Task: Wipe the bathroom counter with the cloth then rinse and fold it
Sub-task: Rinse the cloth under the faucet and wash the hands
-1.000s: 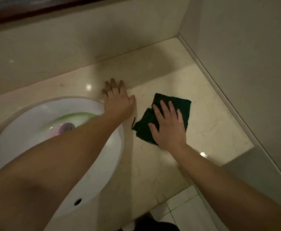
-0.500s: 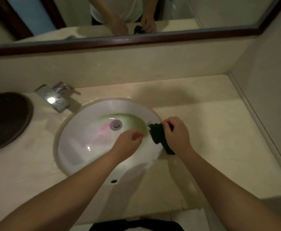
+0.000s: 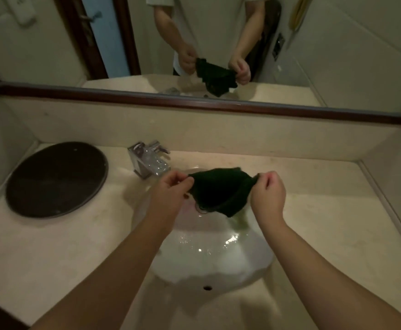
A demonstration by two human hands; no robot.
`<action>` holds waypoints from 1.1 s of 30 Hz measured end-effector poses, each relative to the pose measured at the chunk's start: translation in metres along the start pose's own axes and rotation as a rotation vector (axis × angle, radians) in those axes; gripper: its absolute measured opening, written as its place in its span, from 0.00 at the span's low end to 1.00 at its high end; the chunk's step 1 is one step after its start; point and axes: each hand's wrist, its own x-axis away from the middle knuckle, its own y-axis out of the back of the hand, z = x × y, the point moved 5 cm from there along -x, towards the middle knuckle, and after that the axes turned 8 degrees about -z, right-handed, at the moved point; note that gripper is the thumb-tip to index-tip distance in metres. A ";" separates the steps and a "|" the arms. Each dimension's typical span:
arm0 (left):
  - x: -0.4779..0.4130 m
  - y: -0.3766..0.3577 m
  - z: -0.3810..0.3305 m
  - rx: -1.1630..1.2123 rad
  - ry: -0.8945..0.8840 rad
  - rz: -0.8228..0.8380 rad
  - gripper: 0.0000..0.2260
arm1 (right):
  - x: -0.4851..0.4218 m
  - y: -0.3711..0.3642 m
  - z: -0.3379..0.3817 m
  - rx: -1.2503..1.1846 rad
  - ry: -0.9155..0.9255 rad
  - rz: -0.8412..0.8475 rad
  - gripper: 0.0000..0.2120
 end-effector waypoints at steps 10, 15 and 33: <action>-0.027 0.028 0.016 -0.589 -0.165 0.133 0.15 | 0.030 -0.027 0.095 0.090 0.453 0.128 0.09; -0.011 -0.018 0.017 -0.321 -0.361 0.254 0.41 | 0.035 -0.033 0.133 -0.055 0.432 0.174 0.10; -0.049 0.015 0.070 0.471 0.537 0.205 0.15 | 0.025 -0.042 0.094 -0.671 -0.159 0.151 0.15</action>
